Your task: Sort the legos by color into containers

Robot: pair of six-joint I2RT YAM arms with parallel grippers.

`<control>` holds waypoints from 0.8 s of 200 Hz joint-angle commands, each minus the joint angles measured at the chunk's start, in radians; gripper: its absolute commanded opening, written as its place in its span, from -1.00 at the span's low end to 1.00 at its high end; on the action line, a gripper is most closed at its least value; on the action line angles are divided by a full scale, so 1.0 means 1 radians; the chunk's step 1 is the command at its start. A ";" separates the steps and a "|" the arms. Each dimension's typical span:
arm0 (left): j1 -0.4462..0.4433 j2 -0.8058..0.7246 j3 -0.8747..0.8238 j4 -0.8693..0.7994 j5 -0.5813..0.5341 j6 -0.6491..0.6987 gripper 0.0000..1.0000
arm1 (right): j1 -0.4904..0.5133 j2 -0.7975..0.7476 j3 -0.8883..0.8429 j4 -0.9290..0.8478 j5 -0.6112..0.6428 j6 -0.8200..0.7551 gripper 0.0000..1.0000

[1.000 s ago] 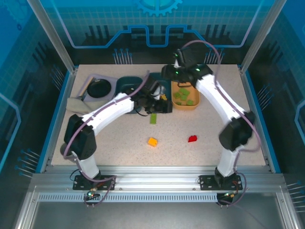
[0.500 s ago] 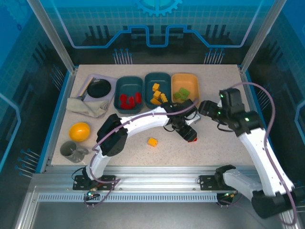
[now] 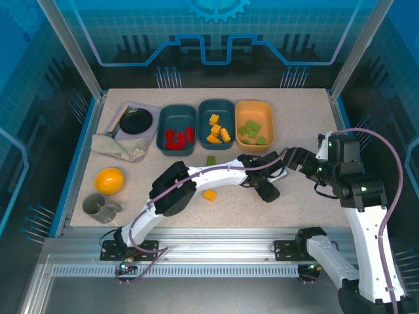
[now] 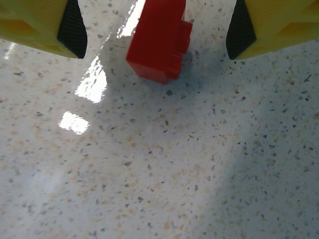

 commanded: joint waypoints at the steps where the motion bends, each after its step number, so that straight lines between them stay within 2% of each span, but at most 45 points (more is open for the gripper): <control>1: -0.005 0.031 0.028 0.014 -0.007 0.013 0.46 | -0.026 0.002 0.033 -0.023 -0.068 -0.031 0.74; 26: -0.005 0.049 0.028 0.010 -0.002 -0.003 0.19 | -0.040 0.003 0.028 -0.025 -0.080 -0.036 0.73; 44: -0.005 0.060 0.026 0.012 0.011 -0.015 -0.07 | -0.049 0.002 0.026 -0.025 -0.086 -0.039 0.73; 68: -0.005 0.071 0.031 0.017 0.012 -0.027 -0.19 | -0.055 0.003 0.021 -0.022 -0.092 -0.039 0.72; 96: -0.005 0.078 0.035 0.015 0.009 -0.042 -0.54 | -0.058 0.005 0.016 -0.021 -0.095 -0.039 0.71; 127: -0.002 0.049 0.030 0.009 -0.019 -0.061 -0.70 | -0.060 0.014 0.019 -0.012 -0.097 -0.043 0.69; 160: 0.045 -0.070 -0.032 0.025 -0.046 -0.146 -0.73 | -0.061 0.052 0.046 0.026 -0.123 -0.063 0.62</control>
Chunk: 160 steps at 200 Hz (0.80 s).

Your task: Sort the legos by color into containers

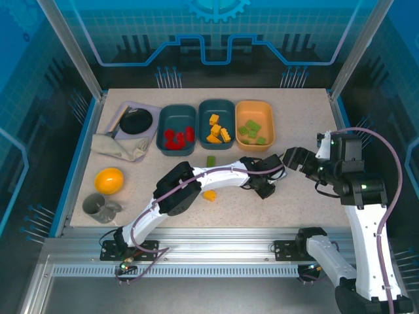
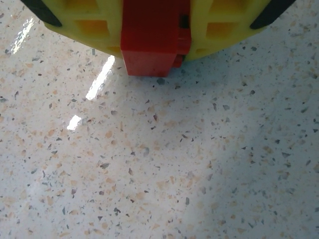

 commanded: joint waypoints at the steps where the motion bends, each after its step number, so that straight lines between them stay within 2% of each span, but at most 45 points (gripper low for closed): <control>1: 0.042 -0.119 -0.041 0.005 -0.031 -0.086 -0.73 | -0.020 0.032 0.044 0.031 -0.039 -0.029 0.62; 33: 0.152 -0.307 -0.171 0.039 -0.035 -0.219 -0.73 | 0.028 0.094 0.088 0.098 -0.046 -0.061 0.54; 66: 0.311 -0.474 -0.277 0.017 -0.042 -0.308 -0.71 | 0.254 0.202 0.132 0.177 0.078 -0.085 0.53; 81: 0.391 -0.510 -0.287 -0.026 -0.060 -0.315 -0.71 | 0.351 0.276 0.157 0.224 0.087 -0.098 0.54; 100: 0.501 -0.519 -0.281 -0.080 -0.094 -0.323 -0.69 | 0.420 0.397 0.209 0.271 0.025 -0.132 0.55; 129: 0.655 -0.458 -0.207 -0.173 -0.153 -0.380 -0.68 | 0.458 0.594 0.318 0.323 -0.111 -0.163 0.56; 160: 0.744 -0.342 -0.093 -0.207 -0.221 -0.414 -0.68 | 0.490 0.768 0.452 0.305 -0.160 -0.189 0.55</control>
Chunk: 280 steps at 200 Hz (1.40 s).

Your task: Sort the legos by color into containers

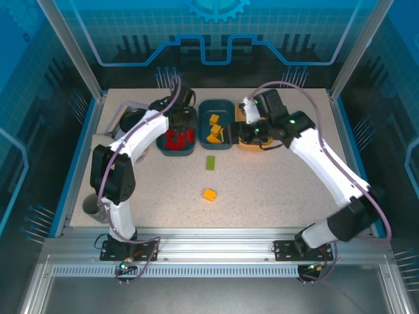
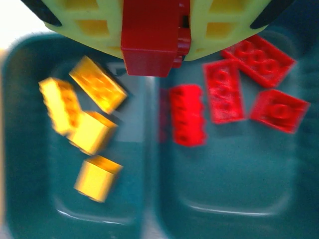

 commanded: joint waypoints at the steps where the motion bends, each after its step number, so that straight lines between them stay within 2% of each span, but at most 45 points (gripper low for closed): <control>1: 0.049 0.086 0.093 -0.079 -0.082 -0.053 -0.68 | 0.030 0.082 0.103 0.021 -0.087 -0.045 0.55; 22: 0.084 0.185 0.193 -0.120 -0.117 -0.076 -0.68 | 0.032 0.151 0.147 0.006 -0.110 -0.050 0.55; 55: 0.128 0.355 0.364 -0.188 -0.115 -0.092 -0.65 | 0.032 0.236 0.196 -0.051 -0.149 -0.075 0.54; 83: 0.141 0.464 0.485 -0.222 -0.112 -0.069 -0.58 | 0.033 0.254 0.193 -0.060 -0.168 -0.081 0.53; 114: 0.141 0.518 0.546 -0.248 -0.099 -0.062 -0.51 | 0.033 0.250 0.162 -0.053 -0.176 -0.080 0.53; 138: 0.141 0.516 0.535 -0.262 -0.096 -0.073 -0.34 | 0.034 0.268 0.161 -0.082 -0.147 -0.085 0.53; 170: 0.132 0.466 0.516 -0.250 -0.094 -0.068 -0.05 | 0.054 0.317 0.180 -0.154 -0.037 -0.092 0.51; 207: 0.110 0.387 0.516 -0.250 -0.074 -0.073 0.23 | 0.132 0.385 0.196 -0.200 0.132 -0.051 0.47; 229: 0.101 0.318 0.495 -0.276 -0.067 -0.116 0.31 | 0.177 0.449 0.220 -0.230 0.216 0.009 0.44; 253: 0.092 0.149 0.321 -0.207 -0.044 -0.211 0.43 | 0.205 0.528 0.256 -0.263 0.256 0.073 0.33; 280: 0.053 -0.065 0.060 -0.106 -0.011 -0.303 0.54 | 0.238 0.588 0.275 -0.241 0.290 0.104 0.33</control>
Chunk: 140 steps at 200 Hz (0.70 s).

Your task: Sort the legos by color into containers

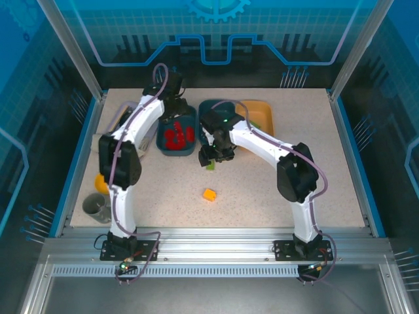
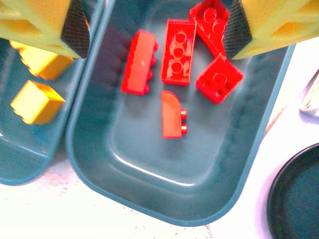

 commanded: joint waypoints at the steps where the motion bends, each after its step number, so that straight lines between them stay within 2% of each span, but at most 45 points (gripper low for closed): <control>1: -0.035 -0.181 -0.179 0.074 0.045 -0.117 0.55 | 0.029 0.051 0.046 -0.032 0.071 0.065 0.33; 37: -0.097 -0.437 -0.497 0.141 0.079 -0.199 0.62 | 0.033 0.127 0.080 -0.030 0.098 0.134 0.37; 67: -0.129 -0.608 -0.675 0.118 0.093 -0.217 0.64 | 0.032 0.180 0.115 -0.014 0.100 0.160 0.40; 103: -0.133 -0.772 -0.798 0.062 0.082 -0.228 0.69 | 0.031 0.221 0.133 0.005 0.132 0.192 0.38; 140: -0.136 -0.871 -0.859 0.047 0.081 -0.266 0.75 | 0.028 0.253 0.140 0.004 0.169 0.216 0.28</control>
